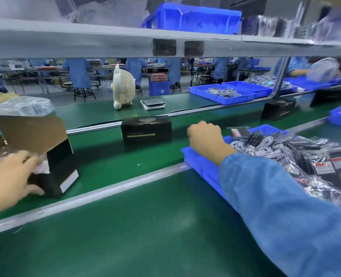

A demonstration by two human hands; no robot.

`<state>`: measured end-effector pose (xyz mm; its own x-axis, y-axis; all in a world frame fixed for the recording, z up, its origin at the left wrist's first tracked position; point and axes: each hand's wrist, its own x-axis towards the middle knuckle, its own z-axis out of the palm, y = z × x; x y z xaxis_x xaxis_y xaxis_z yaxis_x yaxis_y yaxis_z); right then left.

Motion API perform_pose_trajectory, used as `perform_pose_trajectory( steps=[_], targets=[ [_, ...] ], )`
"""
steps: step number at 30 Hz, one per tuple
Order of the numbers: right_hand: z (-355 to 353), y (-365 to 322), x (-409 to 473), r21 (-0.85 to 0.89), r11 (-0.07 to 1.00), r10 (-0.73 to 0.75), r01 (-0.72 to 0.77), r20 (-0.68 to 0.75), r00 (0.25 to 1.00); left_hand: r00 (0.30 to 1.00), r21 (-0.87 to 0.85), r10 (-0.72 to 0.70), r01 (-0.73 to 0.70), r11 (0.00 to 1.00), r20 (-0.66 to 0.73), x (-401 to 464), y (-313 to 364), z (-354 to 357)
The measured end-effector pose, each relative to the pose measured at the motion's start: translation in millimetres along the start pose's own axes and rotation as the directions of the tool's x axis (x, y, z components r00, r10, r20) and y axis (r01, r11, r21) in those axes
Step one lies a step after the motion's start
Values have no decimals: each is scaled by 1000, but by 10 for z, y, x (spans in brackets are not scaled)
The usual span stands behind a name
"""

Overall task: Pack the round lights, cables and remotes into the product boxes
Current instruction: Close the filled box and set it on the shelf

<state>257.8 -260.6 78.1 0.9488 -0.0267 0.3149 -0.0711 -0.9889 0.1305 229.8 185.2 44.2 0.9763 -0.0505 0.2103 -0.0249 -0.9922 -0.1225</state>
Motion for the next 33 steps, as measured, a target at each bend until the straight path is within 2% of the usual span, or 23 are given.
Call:
perform_pose_trajectory(
  steps=[2, 4, 6, 8, 10, 12, 15, 17, 18, 19, 20, 22, 23, 24, 25, 26, 27, 28, 29, 30, 31, 33],
  targets=[
    [61, 654, 71, -43, 990, 137, -135, 31, 990, 994, 8, 25, -24, 1000, -105, 39, -101, 117],
    [191, 1192, 154, -76, 974, 217, -211, 72, 974, 988, 27, 96, -94, 995, -123, 23, -158, 207],
    [368, 1502, 245, -152, 968, 231, -201, 213, 949, 969, 0, 210, -212, 977, -127, 52, -170, 258],
    [534, 1631, 319, -172, 970, 224, -174, 342, 913, 938, -34, 286, -298, 954, -197, 64, -94, 202],
    [600, 1674, 361, -172, 974, 196, -145, 333, 922, 883, 21, 375, -385, 923, -283, -24, 56, 21],
    [566, 1672, 379, -235, 969, 138, -75, 262, 955, 824, 99, 475, -469, 878, -310, -262, 286, -179],
    [454, 1591, 305, -263, 965, 52, -11, 150, 987, 775, 96, 549, -549, 830, -312, -725, 838, -344],
    [301, 1426, 212, -61, 997, -35, 41, 102, 994, 744, 87, 577, -586, 806, -337, -1007, 1317, -416],
    [185, 1299, 156, 113, 991, -81, 79, 14, 997, 742, 76, 574, -588, 805, -345, -1117, 1534, -443],
    [38, 1139, 89, 298, 943, -113, 148, -133, 985, 753, 65, 552, -570, 819, -357, -1205, 1724, -480],
    [-180, 946, -11, 439, 859, -118, 262, -327, 938, 754, 53, 529, -555, 830, -390, -1274, 1879, -510],
    [-723, 540, -316, 546, 656, -66, 521, -646, 760, 726, 5, 479, -548, 836, -494, -1362, 2037, -533],
    [-971, 329, -505, 542, 543, -58, 641, -737, 673, 716, -28, 442, -540, 841, -541, -1386, 2038, -549],
    [-1151, 118, -690, 519, 437, -99, 734, -784, 613, 736, -55, 395, -504, 862, -551, -1398, 1996, -588],
    [-1257, -99, -856, 527, 346, -183, 777, -774, 606, 798, -71, 353, -439, 895, -488, -1415, 1924, -620],
    [-1288, -324, -997, 568, 284, -301, 773, -712, 634, 867, -51, 316, -362, 931, -384, -1430, 1862, -650],
    [-1256, -538, -1077, 592, 290, -435, 752, -619, 654, 926, -13, 272, -285, 958, -262, -1450, 1813, -671],
    [-1186, -759, -1114, 537, 386, -560, 750, -510, 653, 962, 20, 232, -232, 973, -146, -1464, 1786, -670],
    [-1078, -968, -1119, 395, 506, -659, 767, -397, 639, 978, 30, 199, -198, 980, -57, -1483, 1774, -669],
    [-944, -1128, -1094, 226, 585, -721, 779, -296, 627, 981, 45, 191, -190, 981, -27, -1497, 1771, -642],
    [-809, -1264, -1062, 76, 610, -764, 789, -209, 611, 978, 37, 205, -204, 978, -24, -1518, 1759, -605],
    [-639, -1442, -1037, -33, 618, -781, 785, -136, 609, 963, -15, 240, -244, 970, -118, -1568, 1708, -546]
  ],
)
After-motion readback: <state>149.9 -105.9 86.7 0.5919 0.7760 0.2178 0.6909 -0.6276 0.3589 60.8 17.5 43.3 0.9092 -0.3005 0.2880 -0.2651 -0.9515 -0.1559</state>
